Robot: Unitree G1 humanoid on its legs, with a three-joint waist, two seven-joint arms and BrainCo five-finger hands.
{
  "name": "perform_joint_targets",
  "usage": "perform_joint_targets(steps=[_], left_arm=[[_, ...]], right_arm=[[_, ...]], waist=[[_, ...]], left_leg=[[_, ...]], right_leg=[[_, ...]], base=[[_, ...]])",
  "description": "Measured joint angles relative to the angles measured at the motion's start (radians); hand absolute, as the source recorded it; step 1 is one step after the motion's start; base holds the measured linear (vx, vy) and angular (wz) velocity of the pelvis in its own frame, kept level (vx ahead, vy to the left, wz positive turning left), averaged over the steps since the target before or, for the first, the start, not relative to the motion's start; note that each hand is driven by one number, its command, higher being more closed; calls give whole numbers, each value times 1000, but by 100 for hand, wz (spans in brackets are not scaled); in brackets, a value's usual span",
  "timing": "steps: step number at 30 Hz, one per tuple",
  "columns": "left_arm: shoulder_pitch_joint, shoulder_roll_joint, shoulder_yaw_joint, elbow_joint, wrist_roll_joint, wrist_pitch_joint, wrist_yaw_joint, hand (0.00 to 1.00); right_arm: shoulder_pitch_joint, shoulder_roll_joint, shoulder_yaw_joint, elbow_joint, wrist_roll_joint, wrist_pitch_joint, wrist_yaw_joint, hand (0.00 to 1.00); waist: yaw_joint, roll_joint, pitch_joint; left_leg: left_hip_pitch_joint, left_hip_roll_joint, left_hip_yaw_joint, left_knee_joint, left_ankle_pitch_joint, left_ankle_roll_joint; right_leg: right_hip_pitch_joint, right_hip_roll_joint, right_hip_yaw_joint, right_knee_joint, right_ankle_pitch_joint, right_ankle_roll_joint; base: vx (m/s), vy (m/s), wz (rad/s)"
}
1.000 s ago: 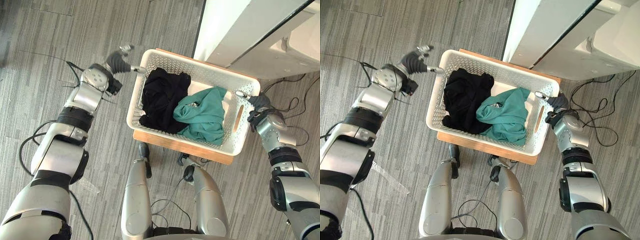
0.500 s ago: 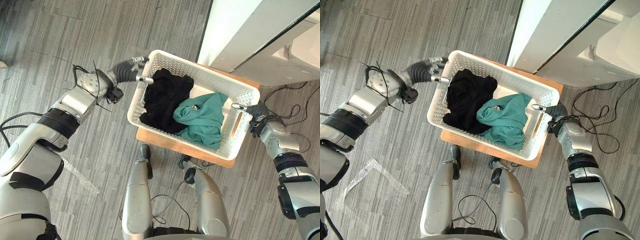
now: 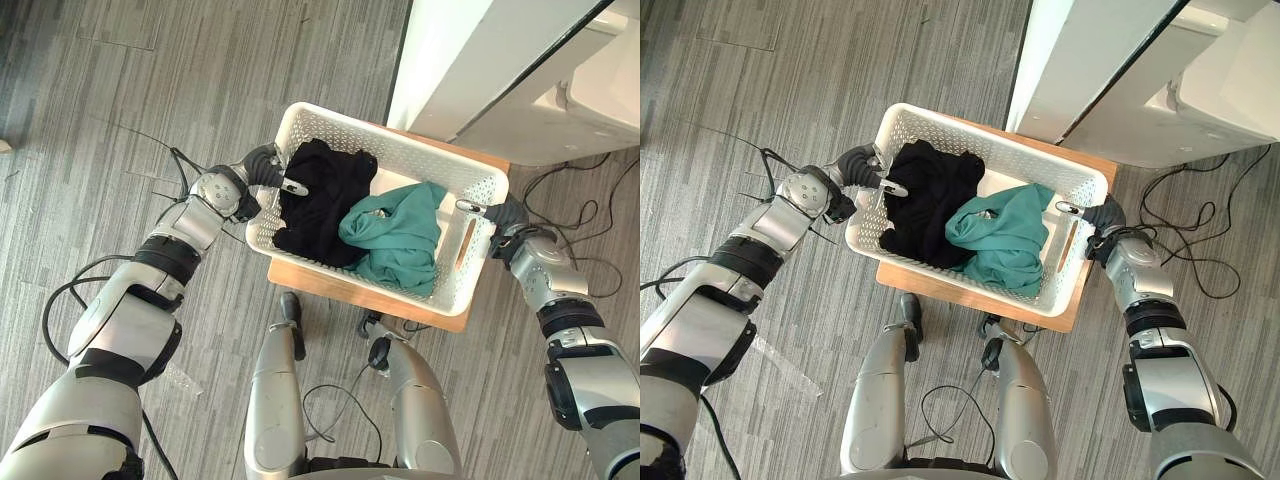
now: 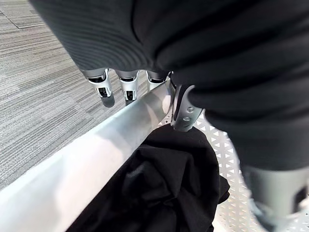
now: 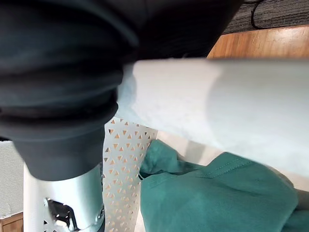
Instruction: Pick up the laundry basket with both hands and put the clothes into the washing machine.
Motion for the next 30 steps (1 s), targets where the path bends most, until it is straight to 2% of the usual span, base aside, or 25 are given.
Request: perform_joint_targets(steps=[3,7,10,12,13,16,19,23,28,30], left_arm=[[0,-5,8,-16,-1,17,1,0],[1,-2,75,-58,-34,41,13,0],[1,71,85,-166,-140,43,29,0],[0,173,75,-301,-234,37,30,0],[0,223,69,-356,-293,26,28,0],[-5,311,42,-428,-407,-8,26,0],[-5,333,19,-444,-453,-24,24,0],[-4,335,0,-444,-441,-26,24,0],[49,318,-8,-435,-280,-15,21,0],[68,271,-8,-395,-218,-2,21,0]], right_arm=[[37,0,-18,-47,0,5,1,0],[93,0,-32,-106,1,5,16,0],[130,0,-54,-120,1,5,22,0],[163,-1,-65,-122,1,5,33,0],[174,-3,-66,-120,0,4,41,0],[188,-4,-65,-105,-3,-3,52,0],[195,-5,-56,-74,-22,-10,65,0],[197,-7,-55,-70,-29,-20,65,0],[198,-7,-52,-89,-29,-24,64,0],[206,-7,-53,-109,-29,-24,59,0]], waist=[[1,0,0],[5,0,0],[8,0,0],[8,0,0],[12,0,0],[16,0,0],[13,0,0],[12,0,-1],[8,0,-1],[8,0,-1]], left_leg=[[1,0,1,-2,0,0],[2,0,0,-4,0,0],[2,-5,-8,-7,6,5],[4,-6,-19,-8,8,5],[6,-7,-22,-9,9,4],[10,-9,-23,-12,10,5],[24,-21,-23,-39,20,9],[24,-24,-23,-42,23,10],[24,-24,-21,-41,23,10],[23,-24,-20,-40,23,10]], right_leg=[[0,0,0,-1,0,0],[0,0,-1,-1,0,0],[3,-3,-11,-1,0,0],[10,-5,-23,-1,0,0],[13,-5,-25,-1,0,0],[19,-7,-27,-2,-1,1],[33,-14,-32,-16,-1,1],[34,-18,-36,-17,-1,1],[33,-18,-36,-19,-1,1],[31,-17,-35,-20,0,1]], base=[[0,0,0],[0,0,0],[35,-28,9],[33,-28,12],[21,-27,7],[0,-20,5],[-9,-17,9],[1,-7,3],[22,-13,-1],[18,-13,0]])
